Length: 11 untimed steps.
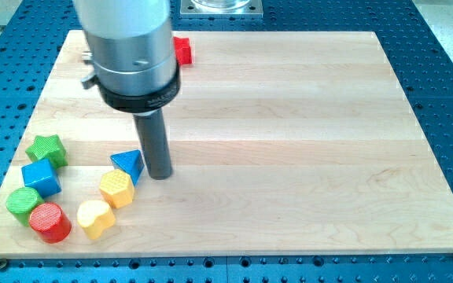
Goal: Push the red star above the triangle
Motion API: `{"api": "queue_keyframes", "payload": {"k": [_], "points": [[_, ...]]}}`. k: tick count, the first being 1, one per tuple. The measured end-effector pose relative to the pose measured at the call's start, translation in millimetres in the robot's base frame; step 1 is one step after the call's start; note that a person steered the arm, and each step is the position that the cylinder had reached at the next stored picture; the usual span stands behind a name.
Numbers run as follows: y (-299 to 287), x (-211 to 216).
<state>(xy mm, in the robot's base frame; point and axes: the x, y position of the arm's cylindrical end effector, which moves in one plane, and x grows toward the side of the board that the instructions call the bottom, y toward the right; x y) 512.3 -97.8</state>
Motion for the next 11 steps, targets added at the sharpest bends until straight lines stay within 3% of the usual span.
{"api": "queue_keyframes", "payload": {"k": [3,5,6,7,8,9,10,11], "points": [[-6,-26],[105,-180],[76,-256],[34,-281],[1,-251],[-11,-178],[-17,-234],[-43,-217]]}}
